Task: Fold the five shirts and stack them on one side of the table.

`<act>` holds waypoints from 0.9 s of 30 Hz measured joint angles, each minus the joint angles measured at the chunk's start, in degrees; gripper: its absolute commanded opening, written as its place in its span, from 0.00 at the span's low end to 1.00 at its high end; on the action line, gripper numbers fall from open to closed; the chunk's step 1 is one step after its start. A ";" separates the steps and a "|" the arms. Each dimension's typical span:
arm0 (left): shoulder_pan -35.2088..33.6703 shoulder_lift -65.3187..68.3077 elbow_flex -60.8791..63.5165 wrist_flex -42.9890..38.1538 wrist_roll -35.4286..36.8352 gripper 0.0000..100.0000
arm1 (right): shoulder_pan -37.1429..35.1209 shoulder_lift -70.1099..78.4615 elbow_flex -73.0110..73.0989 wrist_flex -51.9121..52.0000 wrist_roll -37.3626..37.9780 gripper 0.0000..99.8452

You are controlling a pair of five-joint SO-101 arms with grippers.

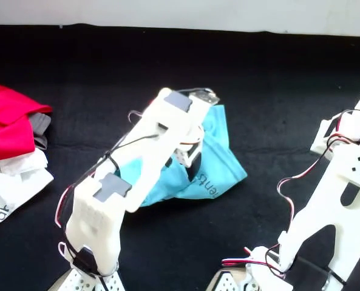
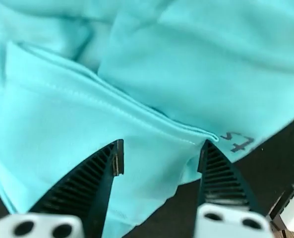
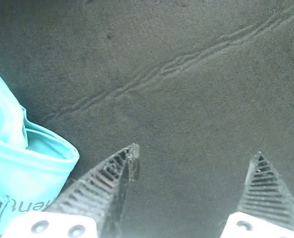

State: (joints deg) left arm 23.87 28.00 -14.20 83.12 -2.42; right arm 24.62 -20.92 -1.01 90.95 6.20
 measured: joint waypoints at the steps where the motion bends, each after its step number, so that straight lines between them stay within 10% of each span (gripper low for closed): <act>1: 0.00 0.35 0.00 -0.70 0.00 0.25 | 0.00 0.00 0.00 0.00 0.00 0.33; 8: 0.26 3.87 0.53 -3.16 0.00 0.00 | 0.00 0.00 0.00 0.00 0.00 0.33; 27: -9.23 -4.48 -19.16 16.88 -2.11 0.15 | -5.36 0.00 0.00 0.00 0.00 0.33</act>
State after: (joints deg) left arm 14.64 23.52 -33.36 100.00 -4.53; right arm 19.25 -20.92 -1.01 90.95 6.20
